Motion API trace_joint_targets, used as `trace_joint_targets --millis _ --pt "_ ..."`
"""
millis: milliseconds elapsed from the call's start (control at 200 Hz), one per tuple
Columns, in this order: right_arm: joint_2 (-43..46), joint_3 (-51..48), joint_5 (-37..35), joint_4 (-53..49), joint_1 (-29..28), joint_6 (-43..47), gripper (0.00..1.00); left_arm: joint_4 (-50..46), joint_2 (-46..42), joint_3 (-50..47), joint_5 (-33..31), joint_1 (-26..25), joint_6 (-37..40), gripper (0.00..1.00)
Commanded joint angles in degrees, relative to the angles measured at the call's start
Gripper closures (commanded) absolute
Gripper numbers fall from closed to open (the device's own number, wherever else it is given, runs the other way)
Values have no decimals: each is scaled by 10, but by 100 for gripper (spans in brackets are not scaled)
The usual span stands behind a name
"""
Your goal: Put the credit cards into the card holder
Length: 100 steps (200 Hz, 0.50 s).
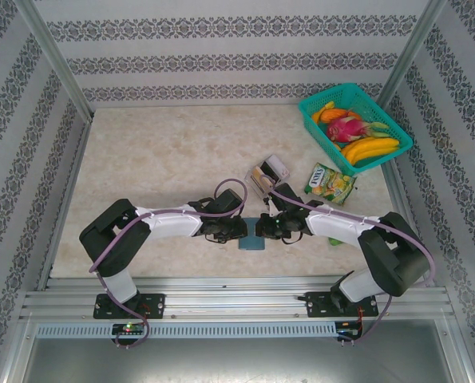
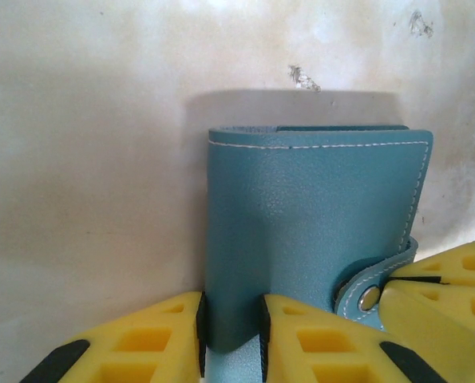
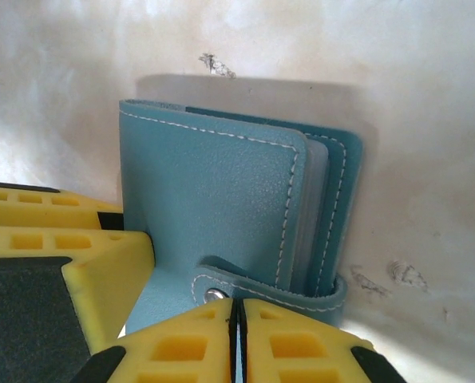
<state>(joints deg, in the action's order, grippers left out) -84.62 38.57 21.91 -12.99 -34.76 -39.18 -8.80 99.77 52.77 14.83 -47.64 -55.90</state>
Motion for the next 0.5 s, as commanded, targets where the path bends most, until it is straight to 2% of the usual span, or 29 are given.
trace_joint_targets --millis 0,495 --pt "-12 12 -1 19 -9 -10 88 -26 14 2 2 -13 3 74" --pt "-30 33 10 14 -21 -2 87 -22 16 3 5 -13 4 75"
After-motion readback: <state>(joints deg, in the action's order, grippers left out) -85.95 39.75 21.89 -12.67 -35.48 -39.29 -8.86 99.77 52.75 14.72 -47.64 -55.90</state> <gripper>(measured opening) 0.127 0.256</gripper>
